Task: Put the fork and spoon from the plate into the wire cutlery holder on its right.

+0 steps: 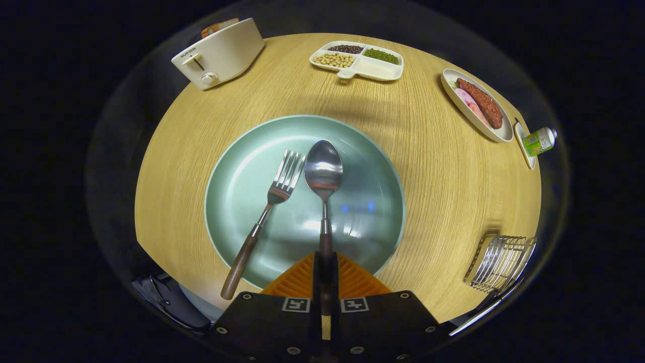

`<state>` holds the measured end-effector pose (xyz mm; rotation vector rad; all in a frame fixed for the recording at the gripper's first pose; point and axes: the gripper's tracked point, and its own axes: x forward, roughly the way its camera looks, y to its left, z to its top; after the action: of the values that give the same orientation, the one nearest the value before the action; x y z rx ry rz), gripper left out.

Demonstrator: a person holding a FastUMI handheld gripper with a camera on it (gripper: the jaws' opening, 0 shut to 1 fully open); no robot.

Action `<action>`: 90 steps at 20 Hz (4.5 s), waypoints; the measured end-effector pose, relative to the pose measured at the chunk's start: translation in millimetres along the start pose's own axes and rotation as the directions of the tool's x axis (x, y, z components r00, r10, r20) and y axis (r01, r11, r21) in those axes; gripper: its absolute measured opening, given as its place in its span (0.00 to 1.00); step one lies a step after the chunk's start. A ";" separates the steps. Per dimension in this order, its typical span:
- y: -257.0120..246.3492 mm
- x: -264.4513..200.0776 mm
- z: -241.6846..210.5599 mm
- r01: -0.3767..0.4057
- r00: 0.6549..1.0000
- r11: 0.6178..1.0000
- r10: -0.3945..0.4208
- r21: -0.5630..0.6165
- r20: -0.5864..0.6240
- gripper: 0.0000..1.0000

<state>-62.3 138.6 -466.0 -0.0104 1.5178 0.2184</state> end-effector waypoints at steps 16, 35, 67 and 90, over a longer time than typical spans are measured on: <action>-63.8 -119.4 7.2 -0.095 0.941 0.975 0.021 0.203 0.339 0.06; -237.1 -148.6 -107.4 0.121 0.964 0.937 -0.190 0.328 0.188 0.06; -206.5 -360.1 64.8 0.020 0.294 0.964 -0.259 0.265 0.920 0.82; 19.8 -225.6 91.7 -0.039 0.522 0.999 0.026 -0.006 0.853 0.97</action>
<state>17.0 140.4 -234.9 0.1254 0.5023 0.1971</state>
